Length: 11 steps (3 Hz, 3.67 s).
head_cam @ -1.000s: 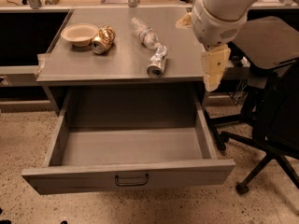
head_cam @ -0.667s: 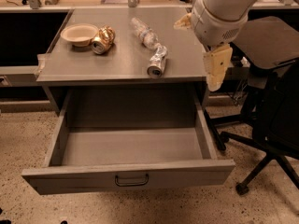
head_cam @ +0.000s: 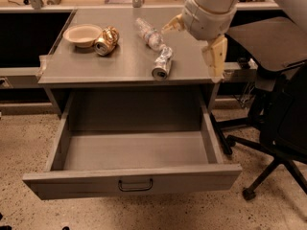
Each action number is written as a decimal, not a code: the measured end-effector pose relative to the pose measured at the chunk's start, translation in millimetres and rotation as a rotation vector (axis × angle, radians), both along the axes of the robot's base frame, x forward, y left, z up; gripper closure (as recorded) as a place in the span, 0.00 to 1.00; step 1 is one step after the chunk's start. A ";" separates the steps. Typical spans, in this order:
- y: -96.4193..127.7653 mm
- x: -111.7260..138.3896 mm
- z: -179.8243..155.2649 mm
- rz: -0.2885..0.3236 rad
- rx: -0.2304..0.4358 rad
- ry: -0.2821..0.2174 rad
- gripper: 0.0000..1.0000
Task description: Place redbull can into top drawer
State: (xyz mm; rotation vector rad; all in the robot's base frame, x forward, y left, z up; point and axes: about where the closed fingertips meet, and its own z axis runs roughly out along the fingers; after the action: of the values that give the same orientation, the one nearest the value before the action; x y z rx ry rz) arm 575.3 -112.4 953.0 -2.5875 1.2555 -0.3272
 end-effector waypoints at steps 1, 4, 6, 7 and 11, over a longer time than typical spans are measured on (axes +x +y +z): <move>19.4 49.8 -27.5 0.243 -0.086 0.059 0.00; 58.7 112.7 -110.2 0.737 -0.273 0.067 0.26; 57.6 112.6 -109.8 0.677 -0.188 0.079 0.88; 48.8 90.5 -72.2 0.518 -0.192 0.001 1.00; 91.0 80.1 -67.4 0.308 -0.258 -0.153 1.00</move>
Offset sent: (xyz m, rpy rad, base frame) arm 0.0986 0.0429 -0.0832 -0.2899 0.0937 0.7180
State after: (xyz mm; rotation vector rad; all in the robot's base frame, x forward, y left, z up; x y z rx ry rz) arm 655.4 -21.4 885.6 -2.8501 0.7930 -0.6462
